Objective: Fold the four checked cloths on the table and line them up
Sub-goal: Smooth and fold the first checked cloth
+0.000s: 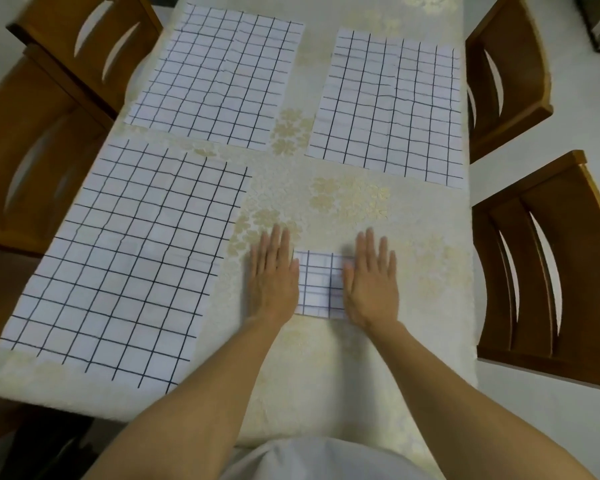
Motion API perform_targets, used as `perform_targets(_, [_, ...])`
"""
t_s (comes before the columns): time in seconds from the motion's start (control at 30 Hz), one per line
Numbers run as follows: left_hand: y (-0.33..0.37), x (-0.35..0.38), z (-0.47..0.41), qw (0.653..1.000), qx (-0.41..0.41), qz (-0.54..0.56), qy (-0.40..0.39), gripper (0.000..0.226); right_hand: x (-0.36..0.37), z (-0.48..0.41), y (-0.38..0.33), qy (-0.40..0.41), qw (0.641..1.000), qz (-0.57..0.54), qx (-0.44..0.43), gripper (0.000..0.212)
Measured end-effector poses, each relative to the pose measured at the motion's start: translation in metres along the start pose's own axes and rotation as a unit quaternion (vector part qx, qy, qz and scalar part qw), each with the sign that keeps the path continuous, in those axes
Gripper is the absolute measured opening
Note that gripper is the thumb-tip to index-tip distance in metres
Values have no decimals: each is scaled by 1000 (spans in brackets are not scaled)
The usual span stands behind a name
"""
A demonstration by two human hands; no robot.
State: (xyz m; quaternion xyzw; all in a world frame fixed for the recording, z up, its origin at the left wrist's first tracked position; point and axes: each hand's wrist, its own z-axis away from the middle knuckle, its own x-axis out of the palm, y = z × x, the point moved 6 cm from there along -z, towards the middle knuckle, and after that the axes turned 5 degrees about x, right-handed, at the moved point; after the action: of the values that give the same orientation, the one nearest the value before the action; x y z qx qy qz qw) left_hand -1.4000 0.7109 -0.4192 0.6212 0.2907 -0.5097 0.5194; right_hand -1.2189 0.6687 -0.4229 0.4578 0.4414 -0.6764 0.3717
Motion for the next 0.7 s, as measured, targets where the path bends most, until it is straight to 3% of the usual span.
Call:
perform_targets(0.13, [47, 23, -10, 988, 132, 3, -86, 81, 27, 4, -37, -61, 996, 15, -67, 67])
perform_targets(0.2, [39, 37, -6, 983, 127, -59, -122, 80, 38, 8, -27, -81, 995, 39, -46, 63])
perform_targets(0.27, [25, 38, -3, 981, 109, -105, -119, 65, 37, 7, -12, -82, 995, 44, -23, 61])
perform_targets(0.53, [-24, 20, -4, 982, 50, -123, -137, 57, 22, 5, 41, -88, 995, 36, 28, 61])
perform_targets(0.63, [-35, 13, -10, 983, 64, -83, -150, 57, 17, 2, 43, -53, 998, -11, 24, 60])
perform_targets(0.7, [-33, 0, -15, 994, 60, 1, -94, 53, 2, 0, 43, 16, 996, -85, 34, 51])
